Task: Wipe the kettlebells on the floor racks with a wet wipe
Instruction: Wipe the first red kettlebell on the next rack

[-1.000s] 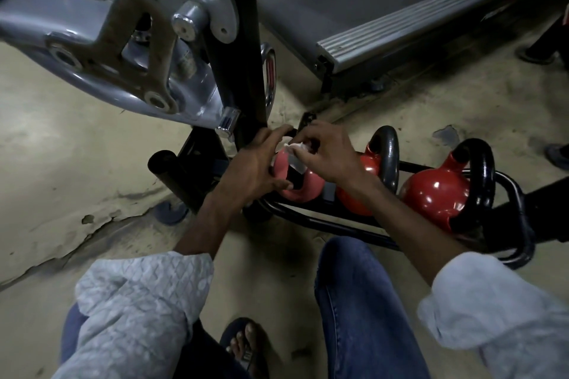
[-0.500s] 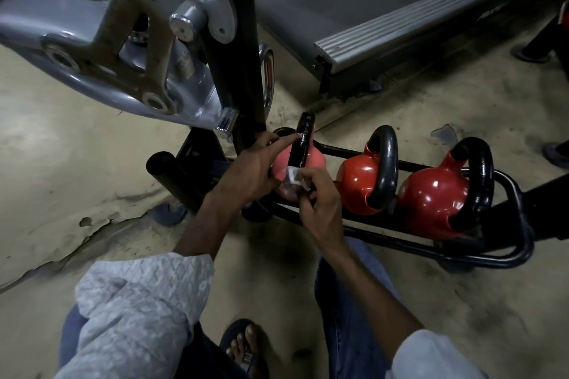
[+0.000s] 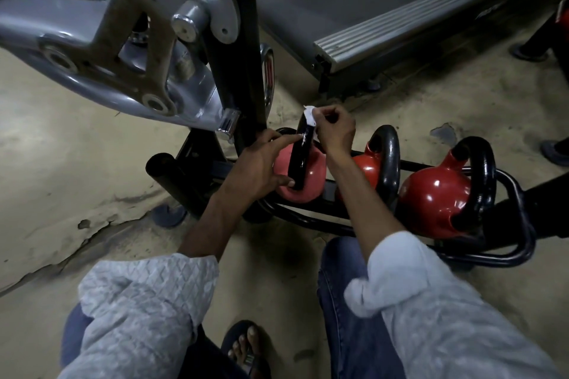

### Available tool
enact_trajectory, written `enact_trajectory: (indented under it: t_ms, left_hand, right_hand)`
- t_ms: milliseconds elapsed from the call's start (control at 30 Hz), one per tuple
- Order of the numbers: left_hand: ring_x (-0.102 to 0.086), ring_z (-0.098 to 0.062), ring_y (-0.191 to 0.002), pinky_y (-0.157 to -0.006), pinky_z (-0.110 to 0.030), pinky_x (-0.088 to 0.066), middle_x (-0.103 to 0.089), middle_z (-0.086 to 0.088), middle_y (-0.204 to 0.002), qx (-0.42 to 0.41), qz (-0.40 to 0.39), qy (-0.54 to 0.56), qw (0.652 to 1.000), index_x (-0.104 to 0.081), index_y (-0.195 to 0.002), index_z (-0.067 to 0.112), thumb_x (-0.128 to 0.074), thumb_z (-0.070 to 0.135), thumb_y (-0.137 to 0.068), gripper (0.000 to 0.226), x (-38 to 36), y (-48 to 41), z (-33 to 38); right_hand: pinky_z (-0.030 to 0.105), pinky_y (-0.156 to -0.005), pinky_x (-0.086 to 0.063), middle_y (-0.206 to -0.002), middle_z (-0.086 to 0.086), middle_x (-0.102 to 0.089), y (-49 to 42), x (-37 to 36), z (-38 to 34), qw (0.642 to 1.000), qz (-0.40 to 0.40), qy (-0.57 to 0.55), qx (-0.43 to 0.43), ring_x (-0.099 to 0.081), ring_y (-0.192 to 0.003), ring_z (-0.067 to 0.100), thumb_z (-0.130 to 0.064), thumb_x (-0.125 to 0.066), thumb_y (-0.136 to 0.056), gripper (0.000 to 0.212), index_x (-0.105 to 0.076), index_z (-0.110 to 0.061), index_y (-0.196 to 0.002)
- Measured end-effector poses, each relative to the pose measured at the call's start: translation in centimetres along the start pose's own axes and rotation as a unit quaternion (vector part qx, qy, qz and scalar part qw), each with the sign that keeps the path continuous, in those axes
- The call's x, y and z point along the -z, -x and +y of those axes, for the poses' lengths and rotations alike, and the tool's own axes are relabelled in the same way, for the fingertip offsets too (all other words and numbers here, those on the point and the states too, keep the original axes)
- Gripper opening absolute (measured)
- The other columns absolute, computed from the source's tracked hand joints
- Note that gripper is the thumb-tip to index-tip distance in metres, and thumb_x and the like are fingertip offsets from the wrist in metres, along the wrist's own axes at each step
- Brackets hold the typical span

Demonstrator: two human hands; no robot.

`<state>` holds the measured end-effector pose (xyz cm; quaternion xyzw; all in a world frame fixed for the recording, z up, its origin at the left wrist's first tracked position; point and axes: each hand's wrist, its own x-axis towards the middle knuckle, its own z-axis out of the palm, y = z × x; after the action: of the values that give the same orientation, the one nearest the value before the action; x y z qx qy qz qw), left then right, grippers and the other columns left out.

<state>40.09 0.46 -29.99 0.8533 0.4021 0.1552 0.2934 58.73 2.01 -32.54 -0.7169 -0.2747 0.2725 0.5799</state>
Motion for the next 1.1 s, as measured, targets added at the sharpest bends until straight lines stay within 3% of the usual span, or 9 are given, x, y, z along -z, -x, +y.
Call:
enact_trajectory:
  t_ms: [133,233,400,500,567,667,867,1000,1100]
  left_hand:
    - [-0.056,-0.021,-0.116,-0.095,-0.044,-0.055,-0.048,0.004,-0.137,0.004,-0.003,-0.002,1.0,-0.047,-0.146,0.041,-0.094,0.02,-0.062,0.098,0.1,-0.2,-0.1]
    - [-0.056,-0.019,-0.116,-0.094,-0.043,-0.056,-0.047,0.006,-0.137,0.006,-0.003,-0.004,1.0,-0.048,-0.145,0.04,-0.095,0.019,-0.061,0.099,0.2,-0.4,-0.1]
    - [-0.056,-0.02,-0.116,-0.096,-0.042,-0.055,-0.048,0.005,-0.136,0.004,0.0,-0.008,1.0,-0.05,-0.145,0.037,-0.095,0.018,-0.059,0.098,0.3,-0.4,0.1]
    - [-0.056,-0.02,-0.116,-0.096,-0.043,-0.054,-0.048,0.005,-0.135,0.004,0.003,0.0,1.0,-0.052,-0.144,0.036,-0.095,0.018,-0.06,0.097,0.4,-0.3,0.3]
    - [-0.056,-0.021,-0.117,-0.097,-0.043,-0.053,-0.048,0.004,-0.135,0.006,0.002,-0.001,1.0,-0.053,-0.144,0.034,-0.095,0.018,-0.059,0.096,0.5,-0.3,0.5]
    - [-0.056,-0.021,-0.118,-0.098,-0.042,-0.052,-0.048,0.003,-0.135,0.006,0.005,-0.01,1.0,-0.054,-0.143,0.032,-0.096,0.019,-0.058,0.096,0.7,-0.3,0.8]
    - [-0.056,-0.021,-0.116,-0.096,-0.042,-0.052,-0.047,0.001,-0.136,0.004,0.007,-0.041,0.999,-0.054,-0.142,0.03,-0.097,0.019,-0.055,0.097,0.9,-0.4,1.6]
    - [-0.057,-0.021,-0.115,-0.095,-0.042,-0.053,-0.047,0.001,-0.136,0.003,0.009,-0.043,0.999,-0.055,-0.142,0.03,-0.097,0.02,-0.055,0.097,0.9,-0.3,1.5]
    - [-0.058,-0.02,-0.113,-0.093,-0.04,-0.054,-0.048,0.001,-0.135,-0.001,0.013,-0.042,0.999,-0.056,-0.14,0.031,-0.097,0.019,-0.054,0.096,0.8,-0.4,1.6]
  right_hand:
    - [0.04,-0.07,-0.053,-0.078,0.005,-0.073,-3.6,-0.4,1.8,0.995,-0.044,-0.017,-0.084,-0.063,-0.068,0.019,-0.026,-0.077,-0.081,0.015,-0.07,-0.021,-0.069]
    - [0.047,-0.078,-0.061,-0.077,0.003,-0.074,-2.8,-0.6,2.0,0.997,0.0,0.002,-0.074,-0.072,-0.075,0.023,-0.031,-0.077,-0.081,0.018,-0.069,-0.025,-0.066]
    - [0.023,-0.054,-0.047,-0.056,-0.008,-0.06,0.5,-0.3,1.2,0.994,0.037,-0.026,-0.103,-0.055,-0.049,0.002,-0.027,-0.073,-0.089,0.029,-0.067,-0.017,-0.062]
    - [0.023,-0.046,-0.044,-0.056,0.002,-0.06,0.4,-0.7,1.0,0.974,0.03,-0.073,-0.211,-0.058,-0.049,0.016,-0.015,-0.073,-0.086,0.024,-0.065,-0.006,-0.065]
    - [0.032,-0.049,-0.055,-0.077,0.017,-0.073,0.0,-1.2,1.2,0.957,-0.009,-0.105,-0.271,-0.073,-0.067,0.032,-0.005,-0.07,-0.079,0.009,-0.071,0.001,-0.084]
    - [0.035,-0.051,-0.058,-0.103,0.025,-0.074,-0.3,-1.8,1.6,0.936,-0.054,-0.182,-0.295,-0.074,-0.067,0.031,-0.003,-0.06,-0.087,0.024,-0.071,0.006,-0.106]
    - [0.026,-0.062,-0.056,-0.099,0.012,-0.078,2.2,0.5,-1.1,0.936,-0.125,-0.185,-0.271,-0.074,-0.083,0.022,-0.007,-0.061,-0.079,0.026,-0.08,-0.004,-0.098]
    - [0.029,-0.053,-0.043,-0.071,0.006,-0.068,4.1,1.9,-0.4,0.957,-0.154,-0.05,-0.243,-0.058,-0.061,0.019,-0.012,-0.054,-0.08,0.018,-0.072,-0.011,-0.08]
    - [0.042,-0.076,-0.057,-0.078,0.007,-0.073,6.1,2.8,1.0,0.957,-0.177,0.01,-0.231,-0.066,-0.071,0.022,-0.018,-0.057,-0.067,0.028,-0.074,-0.011,-0.087]
